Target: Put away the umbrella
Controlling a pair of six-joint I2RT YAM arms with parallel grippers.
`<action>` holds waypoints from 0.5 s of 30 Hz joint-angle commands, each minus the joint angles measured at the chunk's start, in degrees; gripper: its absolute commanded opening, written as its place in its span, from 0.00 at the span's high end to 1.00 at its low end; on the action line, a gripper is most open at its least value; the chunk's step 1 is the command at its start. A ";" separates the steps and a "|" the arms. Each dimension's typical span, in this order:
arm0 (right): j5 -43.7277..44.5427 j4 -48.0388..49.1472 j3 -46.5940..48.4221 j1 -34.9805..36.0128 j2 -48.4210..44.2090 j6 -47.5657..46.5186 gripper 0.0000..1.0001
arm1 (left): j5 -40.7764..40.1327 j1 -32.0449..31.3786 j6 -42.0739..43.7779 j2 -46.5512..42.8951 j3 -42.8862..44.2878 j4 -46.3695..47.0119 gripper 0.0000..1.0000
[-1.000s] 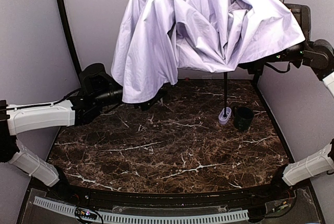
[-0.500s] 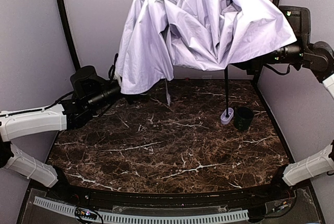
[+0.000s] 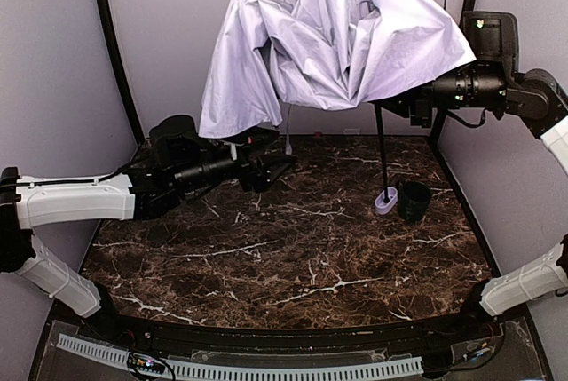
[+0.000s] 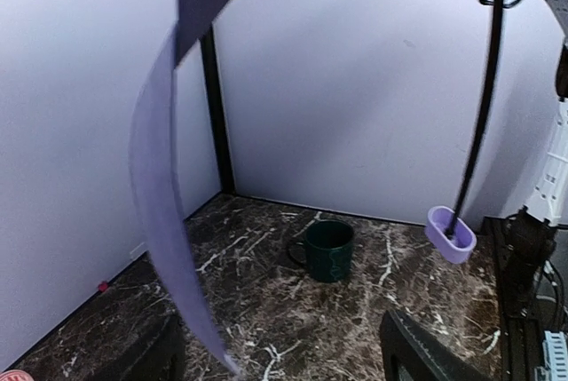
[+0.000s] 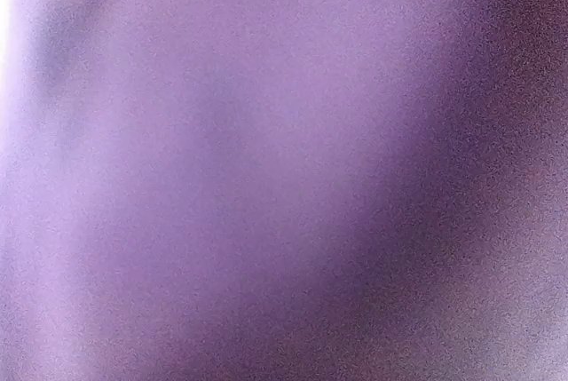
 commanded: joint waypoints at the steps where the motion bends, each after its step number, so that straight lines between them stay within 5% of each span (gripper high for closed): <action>1: -1.57 6.02 0.16 -0.07 -0.07 1.65 1.00 | -10.46 0.21 1.18 3.21 4.86 0.78 0.22; 9: -2.51 6.81 -1.22 -0.07 -1.47 1.43 1.00 | -11.34 0.21 5.02 8.84 11.39 -0.45 0.29; 15: -1.75 5.97 -1.83 -0.06 -3.03 1.31 1.00 | -12.32 0.28 3.97 5.64 8.55 0.02 0.92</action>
